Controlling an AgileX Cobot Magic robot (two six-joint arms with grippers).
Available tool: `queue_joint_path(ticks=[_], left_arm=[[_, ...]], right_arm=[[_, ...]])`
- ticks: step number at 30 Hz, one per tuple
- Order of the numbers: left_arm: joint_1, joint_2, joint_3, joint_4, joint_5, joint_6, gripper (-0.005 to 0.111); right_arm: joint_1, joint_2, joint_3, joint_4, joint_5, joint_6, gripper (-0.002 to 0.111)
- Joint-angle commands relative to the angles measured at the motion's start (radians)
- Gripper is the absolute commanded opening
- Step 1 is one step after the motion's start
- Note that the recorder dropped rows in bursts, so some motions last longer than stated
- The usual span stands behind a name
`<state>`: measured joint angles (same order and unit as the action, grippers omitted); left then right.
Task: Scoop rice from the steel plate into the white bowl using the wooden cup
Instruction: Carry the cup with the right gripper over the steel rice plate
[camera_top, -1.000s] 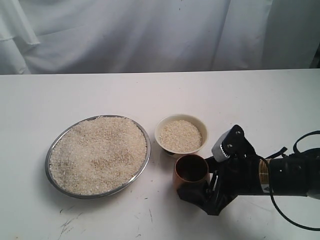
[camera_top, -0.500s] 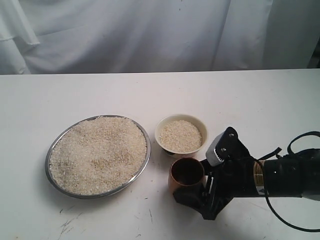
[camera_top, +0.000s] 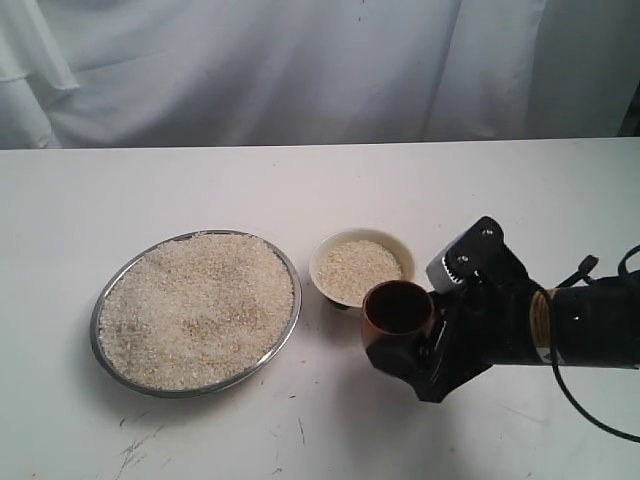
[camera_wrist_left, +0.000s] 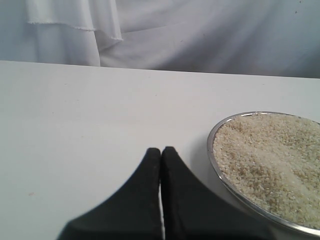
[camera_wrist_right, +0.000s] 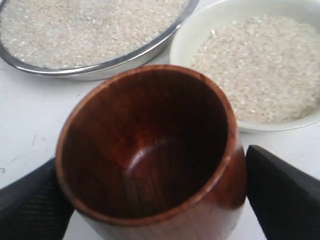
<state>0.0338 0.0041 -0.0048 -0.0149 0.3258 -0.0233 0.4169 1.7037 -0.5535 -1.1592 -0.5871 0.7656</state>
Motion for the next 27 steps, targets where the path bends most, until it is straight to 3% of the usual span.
queue_joint_path(ticks=[1,5,10,11,21,27], left_arm=[[0.002,-0.004,0.005,-0.002,-0.007,0.0,0.0],[0.002,-0.004,0.005,-0.002,-0.007,0.0,0.0],[0.002,-0.004,0.005,-0.002,-0.007,0.0,0.0],[0.002,-0.004,0.005,-0.002,-0.007,0.0,0.0],[0.002,-0.004,0.005,-0.002,-0.007,0.0,0.0],[0.002,-0.004,0.005,-0.002,-0.007,0.0,0.0]], right_arm=[[0.002,-0.089,-0.031,-0.043,0.076,0.046,0.0],[0.011,-0.112,-0.107,-0.218,0.15,0.189,0.0],[0.11,-0.112,-0.21,-0.585,0.385,0.454,0.0],[0.128,-0.112,-0.231,-0.585,0.409,0.492,0.0],[0.227,-0.088,-0.404,-0.585,0.547,0.339,0.0],[0.275,0.011,-0.445,-0.585,0.73,0.059,0.0]])
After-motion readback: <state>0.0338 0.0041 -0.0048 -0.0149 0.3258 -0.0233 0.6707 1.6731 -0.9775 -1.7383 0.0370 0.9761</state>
